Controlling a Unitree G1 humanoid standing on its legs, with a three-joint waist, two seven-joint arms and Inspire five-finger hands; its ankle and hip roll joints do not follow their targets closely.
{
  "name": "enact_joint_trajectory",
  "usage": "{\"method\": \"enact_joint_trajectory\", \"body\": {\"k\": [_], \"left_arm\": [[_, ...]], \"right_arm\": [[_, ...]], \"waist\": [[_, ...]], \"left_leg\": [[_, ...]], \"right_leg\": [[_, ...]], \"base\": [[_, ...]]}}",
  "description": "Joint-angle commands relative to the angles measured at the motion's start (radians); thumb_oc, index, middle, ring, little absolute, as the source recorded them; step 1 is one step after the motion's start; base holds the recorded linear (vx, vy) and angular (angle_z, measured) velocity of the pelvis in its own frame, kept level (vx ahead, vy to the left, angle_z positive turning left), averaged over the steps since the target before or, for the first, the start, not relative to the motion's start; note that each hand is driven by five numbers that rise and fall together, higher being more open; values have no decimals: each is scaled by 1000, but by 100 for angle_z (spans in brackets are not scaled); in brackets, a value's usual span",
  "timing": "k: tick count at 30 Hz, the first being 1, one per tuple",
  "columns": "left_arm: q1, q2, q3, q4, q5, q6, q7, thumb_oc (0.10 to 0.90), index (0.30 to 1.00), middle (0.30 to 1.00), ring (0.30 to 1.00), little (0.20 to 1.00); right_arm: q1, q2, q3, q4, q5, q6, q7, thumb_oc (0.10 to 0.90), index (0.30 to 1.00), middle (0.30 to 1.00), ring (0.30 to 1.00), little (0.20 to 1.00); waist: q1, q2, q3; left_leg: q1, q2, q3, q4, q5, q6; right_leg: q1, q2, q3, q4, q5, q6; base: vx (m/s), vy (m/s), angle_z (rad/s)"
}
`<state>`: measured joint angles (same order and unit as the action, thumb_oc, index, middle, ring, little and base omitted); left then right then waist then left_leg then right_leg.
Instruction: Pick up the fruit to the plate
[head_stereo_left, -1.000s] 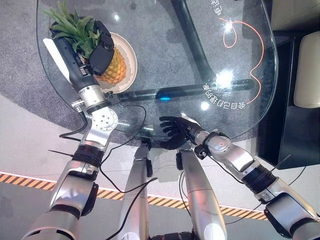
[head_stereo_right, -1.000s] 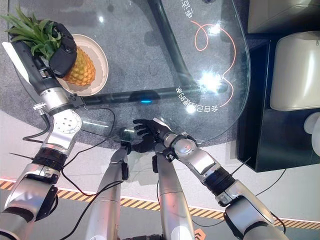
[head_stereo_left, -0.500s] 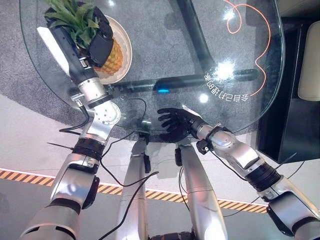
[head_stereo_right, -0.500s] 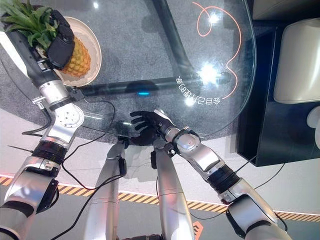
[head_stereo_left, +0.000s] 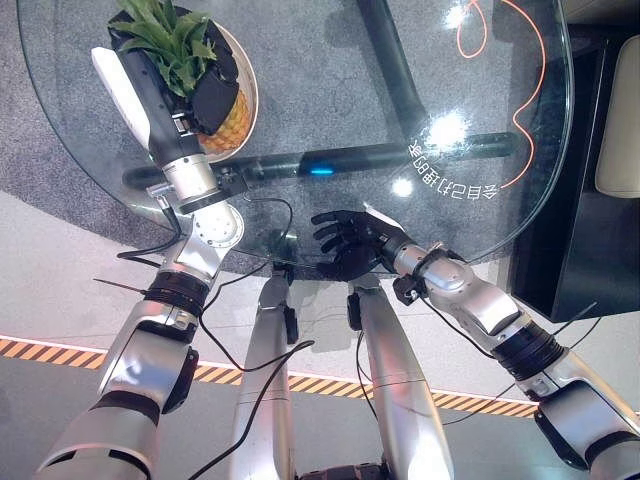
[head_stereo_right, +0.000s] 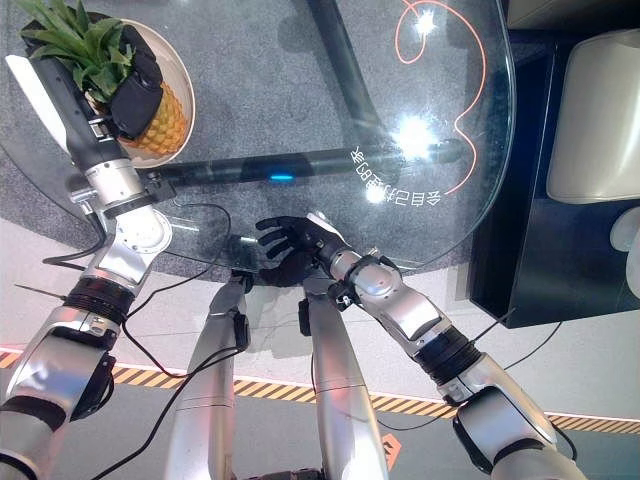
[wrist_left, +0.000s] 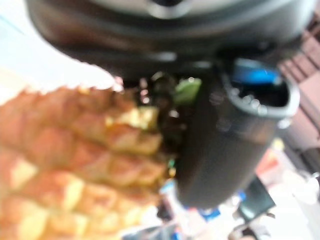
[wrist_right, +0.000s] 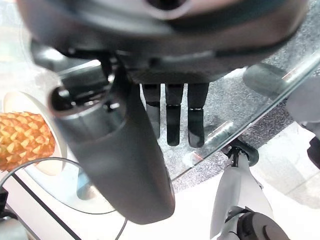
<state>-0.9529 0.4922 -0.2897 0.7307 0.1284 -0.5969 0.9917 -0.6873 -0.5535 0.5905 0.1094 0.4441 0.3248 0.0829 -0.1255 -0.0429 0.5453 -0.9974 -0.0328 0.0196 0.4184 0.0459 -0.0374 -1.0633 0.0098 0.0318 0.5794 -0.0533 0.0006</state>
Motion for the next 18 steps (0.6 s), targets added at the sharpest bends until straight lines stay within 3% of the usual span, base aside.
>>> {"method": "enact_joint_trajectory", "body": {"k": [1, 3, 6, 8, 10, 11, 18], "left_arm": [[-75, 40, 37, -35, -10, -68, 39, 410, 566, 566, 566, 510], [-77, 37, 36, -30, -11, -70, 37, 366, 528, 528, 528, 466], [-77, 39, 42, -23, -9, -74, 47, 405, 561, 561, 561, 505], [-77, 42, 43, -20, -11, -74, 49, 536, 674, 674, 674, 636], [-76, 44, 45, -23, -14, -68, 45, 759, 865, 865, 865, 859], [-75, 44, 46, -24, -14, -66, 47, 800, 900, 900, 900, 900], [-67, 41, 54, -33, -8, -51, 58, 800, 900, 900, 900, 900]], "right_arm": [[31, 44, 35, 7, 32, -11, -10, 800, 900, 900, 900, 900], [31, 49, 33, 12, 31, -17, -16, 800, 900, 900, 900, 900], [24, 50, 27, 15, 34, -14, -17, 800, 900, 900, 900, 900], [24, 51, 28, 15, 36, -13, -22, 800, 900, 900, 900, 900], [26, 52, 26, 17, 35, -13, -19, 800, 900, 900, 900, 900], [29, 52, 25, 15, 34, -13, -19, 800, 900, 900, 900, 900], [36, 62, 23, 12, 21, -8, -18, 800, 900, 900, 900, 900]], "waist": [[20, -18, -25], [20, -18, -25], [22, -18, -25], [22, -18, -25], [23, -17, -25], [23, -17, -25], [26, -14, -25]], "left_leg": [[-20, -51, -20, 93, -70, -30], [-19, -51, -21, 91, -69, -31], [-15, -50, -22, 87, -66, -33], [-15, -50, -24, 87, -66, -35], [-14, -50, -25, 85, -65, -35], [-15, -50, -25, 86, -64, -36], [-15, -50, -28, 87, -63, -36]], "right_leg": [[9, 22, -12, -90, 67, 43], [10, 22, -14, -92, 67, 43], [16, 19, -17, -98, 68, 41], [17, 19, -17, -99, 68, 41], [18, 19, -19, -100, 68, 40], [18, 18, -19, -99, 69, 40], [17, 18, -25, -93, 64, 37]], "base": [[0, 0, 0], [-3, -15, 0], [-1, -21, 0], [0, 0, 0], [0, 0, 0], [0, 0, 0], [0, 0, 0]]}}
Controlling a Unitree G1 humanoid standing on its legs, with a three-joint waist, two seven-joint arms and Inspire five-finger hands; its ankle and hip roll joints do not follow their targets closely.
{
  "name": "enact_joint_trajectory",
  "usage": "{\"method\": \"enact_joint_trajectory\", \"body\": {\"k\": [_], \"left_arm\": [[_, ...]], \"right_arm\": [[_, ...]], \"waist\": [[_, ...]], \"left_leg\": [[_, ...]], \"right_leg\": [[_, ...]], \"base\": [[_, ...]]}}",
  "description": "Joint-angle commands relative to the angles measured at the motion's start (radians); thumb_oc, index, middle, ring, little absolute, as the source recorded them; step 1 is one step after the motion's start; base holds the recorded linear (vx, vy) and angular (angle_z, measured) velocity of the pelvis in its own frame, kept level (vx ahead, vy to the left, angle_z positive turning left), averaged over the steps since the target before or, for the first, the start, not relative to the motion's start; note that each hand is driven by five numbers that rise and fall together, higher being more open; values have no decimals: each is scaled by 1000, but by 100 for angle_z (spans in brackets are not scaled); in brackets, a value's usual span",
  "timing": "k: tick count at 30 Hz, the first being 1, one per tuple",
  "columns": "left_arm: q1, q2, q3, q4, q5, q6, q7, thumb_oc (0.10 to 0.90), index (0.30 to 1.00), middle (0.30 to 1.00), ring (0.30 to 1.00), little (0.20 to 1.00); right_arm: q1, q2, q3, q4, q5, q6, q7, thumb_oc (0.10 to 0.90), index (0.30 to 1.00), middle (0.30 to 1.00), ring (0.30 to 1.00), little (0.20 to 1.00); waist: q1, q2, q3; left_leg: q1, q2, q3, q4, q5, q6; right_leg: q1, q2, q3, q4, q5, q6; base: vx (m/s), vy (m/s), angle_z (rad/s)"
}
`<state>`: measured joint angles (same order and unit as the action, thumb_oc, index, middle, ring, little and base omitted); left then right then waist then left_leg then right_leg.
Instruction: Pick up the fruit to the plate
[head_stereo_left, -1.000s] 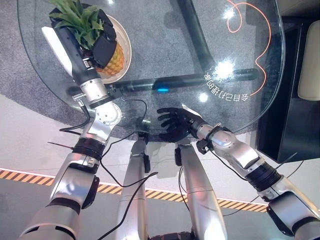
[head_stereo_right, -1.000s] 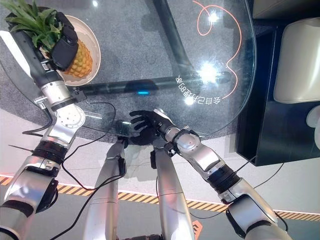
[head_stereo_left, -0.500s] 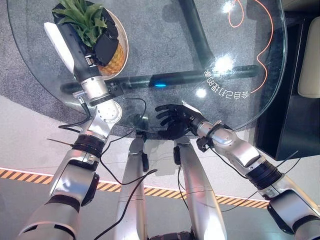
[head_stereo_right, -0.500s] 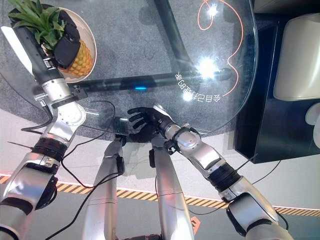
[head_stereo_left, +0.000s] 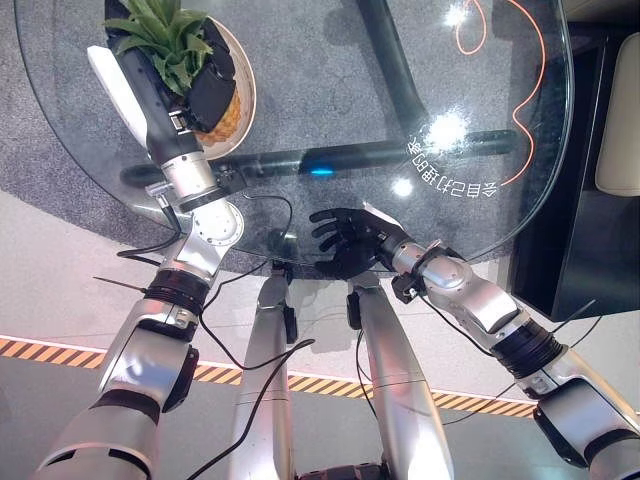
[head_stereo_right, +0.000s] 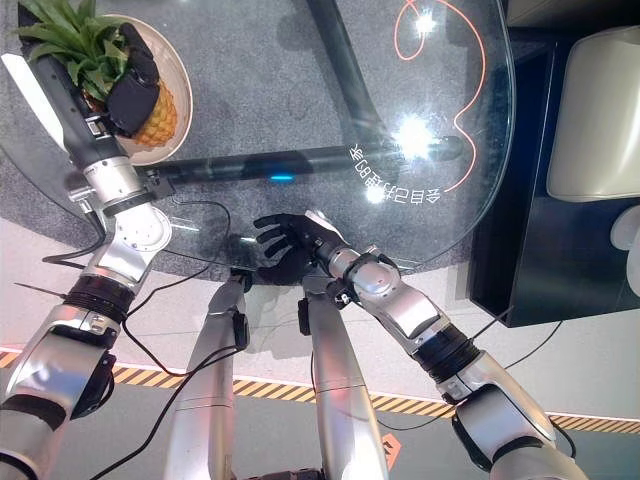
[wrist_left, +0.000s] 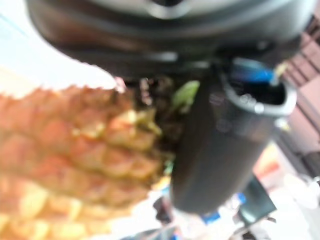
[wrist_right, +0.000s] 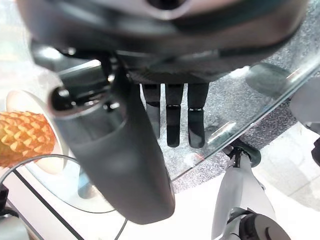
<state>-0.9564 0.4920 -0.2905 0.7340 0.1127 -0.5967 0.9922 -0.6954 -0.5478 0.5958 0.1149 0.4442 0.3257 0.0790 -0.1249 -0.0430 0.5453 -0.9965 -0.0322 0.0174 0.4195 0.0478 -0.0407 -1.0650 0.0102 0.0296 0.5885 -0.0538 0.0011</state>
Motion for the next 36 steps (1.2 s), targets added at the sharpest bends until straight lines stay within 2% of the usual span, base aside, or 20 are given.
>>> {"method": "enact_joint_trajectory", "body": {"k": [1, 26, 36], "left_arm": [[-61, 41, 57, -35, 10, -54, 62, 800, 900, 900, 900, 900], [65, -3, 88, -93, 5, -64, 40, 800, 900, 900, 900, 900], [130, -8, 101, -117, -39, -57, -20, 800, 900, 900, 900, 900]], "right_arm": [[43, 56, 16, 6, 20, -6, -14, 800, 900, 900, 900, 900], [103, 68, 11, -29, -19, -30, -16, 800, 900, 900, 900, 900], [140, 70, 11, -47, -34, -48, -14, 800, 900, 900, 900, 900]], "waist": [[25, -13, -25], [42, -14, -25], [52, -14, -25]], "left_leg": [[-16, -50, -26, 86, -64, -34], [26, -45, -42, 29, -30, -38], [73, -40, -51, -17, -8, -40]], "right_leg": [[19, 17, -23, -102, 64, 36], [62, 20, -48, -135, 67, 35], [108, 21, -67, -167, 71, 33]], "base": [[0, 0, 0], [-11, -25, 1], [-30, -55, 1]]}}
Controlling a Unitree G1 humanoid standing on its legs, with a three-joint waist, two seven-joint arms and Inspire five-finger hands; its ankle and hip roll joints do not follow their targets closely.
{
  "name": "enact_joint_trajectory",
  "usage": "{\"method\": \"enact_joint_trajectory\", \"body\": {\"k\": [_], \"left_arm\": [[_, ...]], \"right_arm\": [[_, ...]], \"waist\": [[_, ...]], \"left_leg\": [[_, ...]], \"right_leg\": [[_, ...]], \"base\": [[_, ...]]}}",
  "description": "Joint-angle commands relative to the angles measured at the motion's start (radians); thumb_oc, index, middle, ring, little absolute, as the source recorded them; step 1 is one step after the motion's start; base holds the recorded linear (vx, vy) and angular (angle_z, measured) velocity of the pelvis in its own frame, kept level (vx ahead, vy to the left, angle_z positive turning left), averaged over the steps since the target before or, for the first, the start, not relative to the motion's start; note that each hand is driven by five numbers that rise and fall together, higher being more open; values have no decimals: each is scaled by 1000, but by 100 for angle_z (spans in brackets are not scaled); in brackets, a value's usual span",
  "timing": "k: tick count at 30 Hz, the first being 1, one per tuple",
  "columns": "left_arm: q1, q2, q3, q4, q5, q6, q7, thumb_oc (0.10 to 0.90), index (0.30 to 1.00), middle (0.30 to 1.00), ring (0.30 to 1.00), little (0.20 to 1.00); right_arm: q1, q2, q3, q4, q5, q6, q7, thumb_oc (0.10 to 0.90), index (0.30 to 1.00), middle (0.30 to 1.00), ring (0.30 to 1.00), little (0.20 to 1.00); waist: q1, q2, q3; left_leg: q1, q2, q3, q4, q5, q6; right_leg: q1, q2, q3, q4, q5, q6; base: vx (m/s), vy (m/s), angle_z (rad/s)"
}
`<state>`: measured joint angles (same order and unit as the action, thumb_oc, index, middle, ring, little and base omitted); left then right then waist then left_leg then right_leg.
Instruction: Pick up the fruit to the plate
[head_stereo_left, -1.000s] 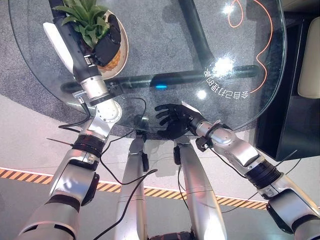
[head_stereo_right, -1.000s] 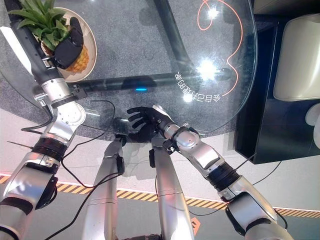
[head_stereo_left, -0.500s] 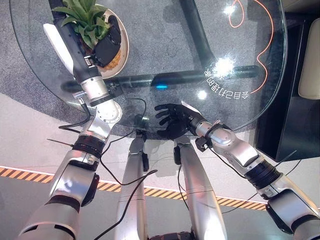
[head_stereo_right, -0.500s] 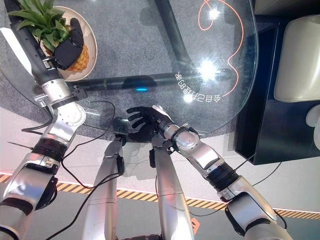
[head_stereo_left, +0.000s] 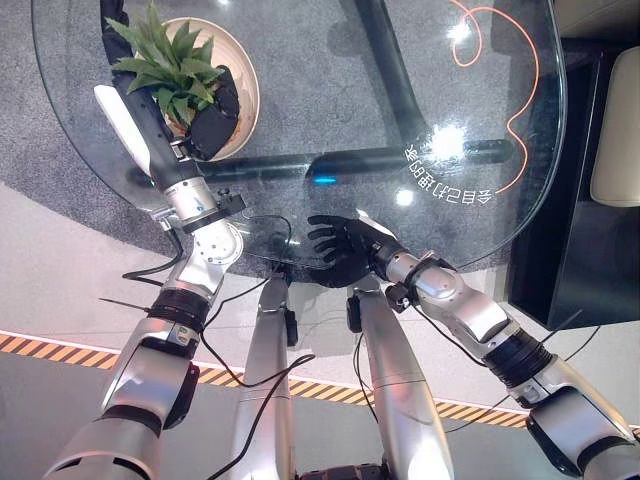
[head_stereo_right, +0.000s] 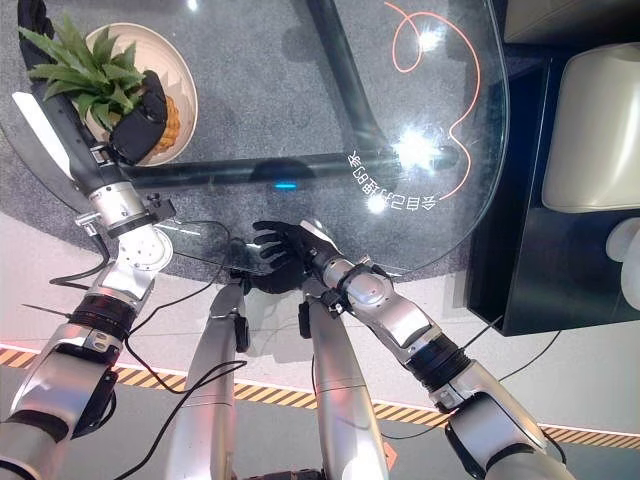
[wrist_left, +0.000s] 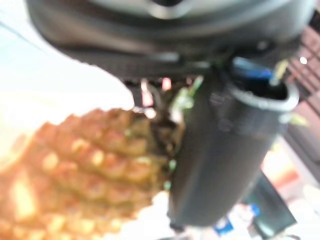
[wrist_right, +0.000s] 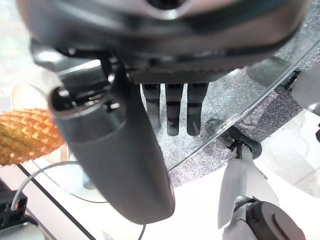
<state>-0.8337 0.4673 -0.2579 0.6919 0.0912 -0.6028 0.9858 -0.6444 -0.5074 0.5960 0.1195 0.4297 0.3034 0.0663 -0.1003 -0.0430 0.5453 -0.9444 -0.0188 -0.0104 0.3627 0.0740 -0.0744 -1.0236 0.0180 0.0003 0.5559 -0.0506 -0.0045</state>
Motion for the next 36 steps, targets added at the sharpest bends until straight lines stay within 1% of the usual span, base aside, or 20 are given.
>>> {"method": "enact_joint_trajectory", "body": {"k": [1, 5, 13, 18, 25, 33, 36], "left_arm": [[13, 16, 69, -78, -17, -48, -23, 800, 900, 900, 900, 900], [56, 16, 72, -99, -33, -50, -73, 800, 900, 900, 900, 900], [136, 6, 95, -144, -47, -56, -101, 800, 900, 900, 900, 900], [145, 8, 101, -156, -55, -55, -109, 800, 900, 900, 900, 900], [155, 17, 106, -165, -99, -47, -155, 800, 900, 900, 900, 900], [175, 22, 122, -161, -191, -44, -204, 800, 900, 900, 900, 900], [178, 26, 130, -159, -201, -45, -214, 800, 900, 900, 900, 900]], "right_arm": [[92, 29, 11, -54, -21, -27, -1, 800, 900, 900, 900, 900], [115, 28, 6, -79, -32, -29, -8, 800, 900, 900, 900, 900], [160, 24, -7, -102, -58, -45, -7, 800, 900, 900, 900, 900], [167, 24, -10, -104, -59, -51, -8, 800, 900, 900, 900, 900], [178, 25, -11, -111, -58, -53, -12, 800, 900, 900, 900, 900], [191, 20, -18, -116, -53, -64, -15, 800, 900, 900, 900, 900], [192, 25, -18, -115, -51, -64, -16, 800, 900, 900, 900, 900]], "waist": [[28, -13, -25], [33, -12, -25], [37, -4, -25], [38, -1, -25], [37, 7, -25], [36, 14, -25], [36, 15, -25]], "left_leg": [[26, -52, -24, 33, -32, -6], [43, -50, -29, 12, -21, -6], [69, -47, -34, -12, -9, -7], [78, -45, -35, -22, -4, -7], [95, -44, -32, -30, 0, -7], [117, -45, -30, -30, -3, -5], [124, -44, -30, -28, -6, -5]], "right_leg": [[71, 14, -39, -139, 68, 39], [87, 15, -46, -155, 72, 37], [114, 19, -51, -170, 70, 35], [123, 19, -53, -175, 70, 34], [140, 18, -54, -181, 70, 34], [160, 16, -51, -176, 62, 33], [167, 15, -50, -173, 60, 32]], "base": [[-31, -59, 1], [-30, -59, 3], [-21, -38, 3], [-5, -14, 0], [0, 0, 0], [0, 0, 0], [0, 0, 0]]}}
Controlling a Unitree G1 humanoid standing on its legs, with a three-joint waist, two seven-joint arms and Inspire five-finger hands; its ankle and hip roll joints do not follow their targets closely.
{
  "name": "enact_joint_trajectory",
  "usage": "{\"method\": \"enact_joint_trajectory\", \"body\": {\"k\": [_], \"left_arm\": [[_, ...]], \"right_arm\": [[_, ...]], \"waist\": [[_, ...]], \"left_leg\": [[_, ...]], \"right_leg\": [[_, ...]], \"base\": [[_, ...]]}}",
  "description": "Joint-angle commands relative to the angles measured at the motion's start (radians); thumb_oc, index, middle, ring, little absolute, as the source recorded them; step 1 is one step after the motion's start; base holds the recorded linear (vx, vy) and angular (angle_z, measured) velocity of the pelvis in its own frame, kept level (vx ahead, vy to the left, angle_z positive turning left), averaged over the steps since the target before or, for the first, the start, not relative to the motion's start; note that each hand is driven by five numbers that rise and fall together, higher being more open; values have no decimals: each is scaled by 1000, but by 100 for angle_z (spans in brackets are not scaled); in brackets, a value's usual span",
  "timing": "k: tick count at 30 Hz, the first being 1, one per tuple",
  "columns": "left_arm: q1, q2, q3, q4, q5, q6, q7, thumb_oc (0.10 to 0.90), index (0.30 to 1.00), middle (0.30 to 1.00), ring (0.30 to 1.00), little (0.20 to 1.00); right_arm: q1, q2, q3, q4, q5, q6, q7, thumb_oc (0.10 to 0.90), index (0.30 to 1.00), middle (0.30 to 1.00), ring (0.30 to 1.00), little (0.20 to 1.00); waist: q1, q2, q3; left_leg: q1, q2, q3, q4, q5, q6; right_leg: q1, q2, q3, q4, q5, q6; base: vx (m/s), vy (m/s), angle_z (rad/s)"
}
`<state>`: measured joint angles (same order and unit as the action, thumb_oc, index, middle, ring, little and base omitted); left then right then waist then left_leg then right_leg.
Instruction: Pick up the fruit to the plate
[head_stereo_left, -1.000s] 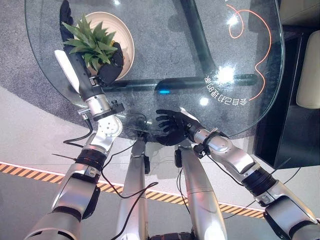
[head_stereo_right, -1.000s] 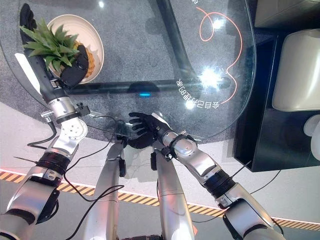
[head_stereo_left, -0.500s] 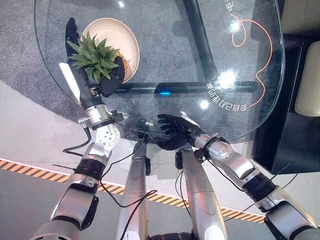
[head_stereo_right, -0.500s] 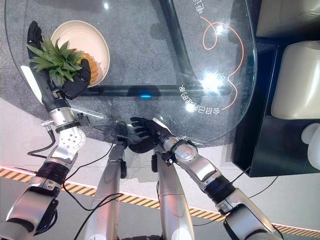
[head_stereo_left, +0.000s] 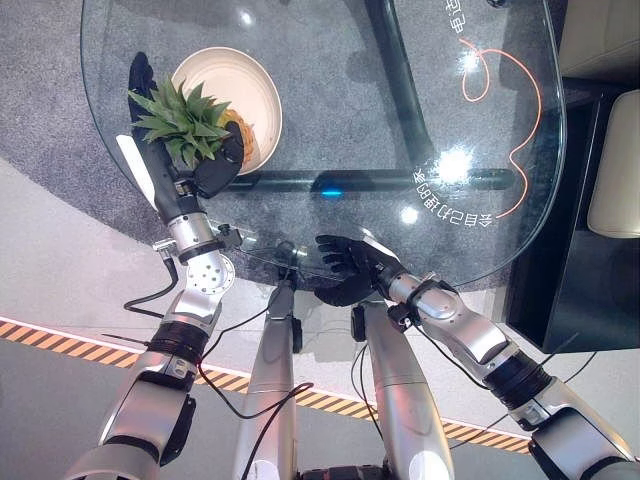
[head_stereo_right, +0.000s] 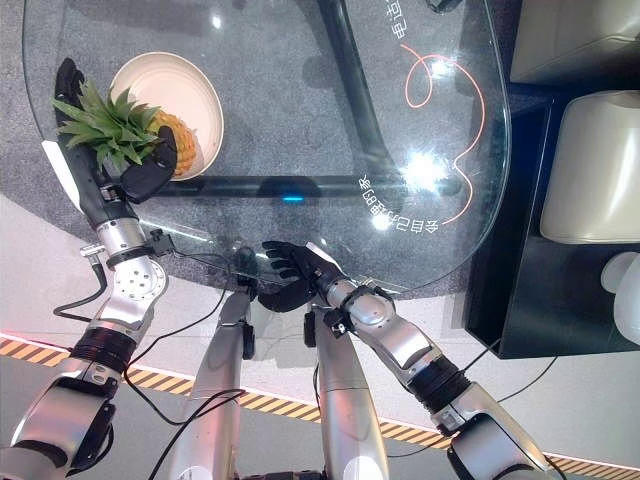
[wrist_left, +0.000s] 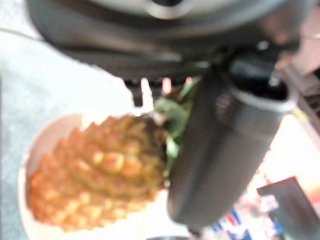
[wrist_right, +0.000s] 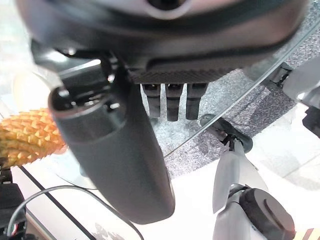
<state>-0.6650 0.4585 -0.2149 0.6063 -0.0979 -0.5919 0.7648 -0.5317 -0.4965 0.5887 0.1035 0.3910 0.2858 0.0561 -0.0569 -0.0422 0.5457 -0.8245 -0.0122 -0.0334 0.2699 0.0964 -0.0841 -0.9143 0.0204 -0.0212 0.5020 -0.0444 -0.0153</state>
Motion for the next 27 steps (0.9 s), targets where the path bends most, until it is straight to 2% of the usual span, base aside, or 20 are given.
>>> {"method": "enact_joint_trajectory", "body": {"k": [1, 14, 19, 27], "left_arm": [[9, 35, 87, -73, -12, -56, 7, 800, 900, 900, 900, 900], [31, 34, 93, -77, -71, -33, -53, 800, 900, 900, 900, 900], [55, 35, 99, -81, -85, 1, -92, 800, 900, 900, 900, 900], [95, 42, 118, -94, -115, 4, -119, 800, 900, 900, 900, 900]], "right_arm": [[79, 14, -11, -99, -13, -45, -6, 800, 900, 900, 900, 900], [90, 17, -10, -112, -5, -38, -24, 800, 900, 900, 900, 900], [99, 15, -13, -121, -1, -40, -32, 800, 900, 900, 900, 900], [126, 10, -21, -126, -9, -55, -23, 800, 900, 900, 900, 900]], "waist": [[-7, 14, -26], [-5, 29, -26], [-4, 35, -26], [-4, 51, -26]], "left_leg": [[4, -51, -7, 65, -29, 5], [6, -50, 0, 68, -31, 9], [8, -50, 0, 72, -33, 10], [26, -50, 5, 70, -38, 11]], "right_leg": [[58, 13, -28, -119, 53, 43], [58, 11, -26, -106, 41, 38], [59, 12, -24, -99, 36, 37], [77, 9, -17, -94, 23, 34]], "base": [[0, 0, 0], [0, 0, 0], [6, -13, 0], [6, -16, -3]]}}
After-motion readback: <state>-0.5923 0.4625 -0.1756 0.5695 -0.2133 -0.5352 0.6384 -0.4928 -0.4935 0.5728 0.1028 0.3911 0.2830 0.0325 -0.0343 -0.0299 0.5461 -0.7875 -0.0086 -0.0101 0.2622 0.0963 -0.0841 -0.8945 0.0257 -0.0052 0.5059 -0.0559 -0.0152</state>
